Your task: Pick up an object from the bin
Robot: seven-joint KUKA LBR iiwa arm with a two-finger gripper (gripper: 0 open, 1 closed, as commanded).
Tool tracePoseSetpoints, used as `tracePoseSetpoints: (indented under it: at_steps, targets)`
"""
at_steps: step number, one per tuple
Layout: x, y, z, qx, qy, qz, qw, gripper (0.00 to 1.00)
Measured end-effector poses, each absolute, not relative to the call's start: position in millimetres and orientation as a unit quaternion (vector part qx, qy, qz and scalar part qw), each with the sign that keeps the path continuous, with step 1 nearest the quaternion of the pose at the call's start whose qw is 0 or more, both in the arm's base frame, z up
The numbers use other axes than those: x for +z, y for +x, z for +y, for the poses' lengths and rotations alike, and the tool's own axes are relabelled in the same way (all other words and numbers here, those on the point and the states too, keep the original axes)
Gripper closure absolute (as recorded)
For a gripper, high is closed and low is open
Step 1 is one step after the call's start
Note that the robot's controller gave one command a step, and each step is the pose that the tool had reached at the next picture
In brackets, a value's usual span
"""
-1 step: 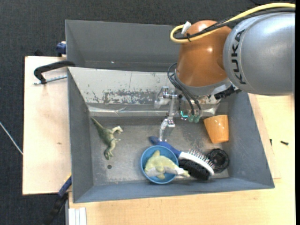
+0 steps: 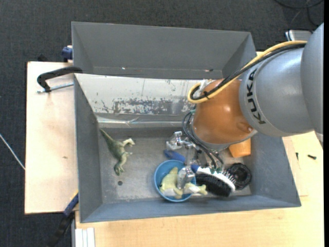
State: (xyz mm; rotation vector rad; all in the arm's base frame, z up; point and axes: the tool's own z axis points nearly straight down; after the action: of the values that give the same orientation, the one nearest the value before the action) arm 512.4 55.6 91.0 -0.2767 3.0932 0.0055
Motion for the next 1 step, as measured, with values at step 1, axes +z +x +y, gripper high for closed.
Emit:
tracePoseSetpoints:
  at_steps: [1]
  targets:
    - [102.7,515.1,55.7,0.001,-0.075,0.997,0.007,0.00]
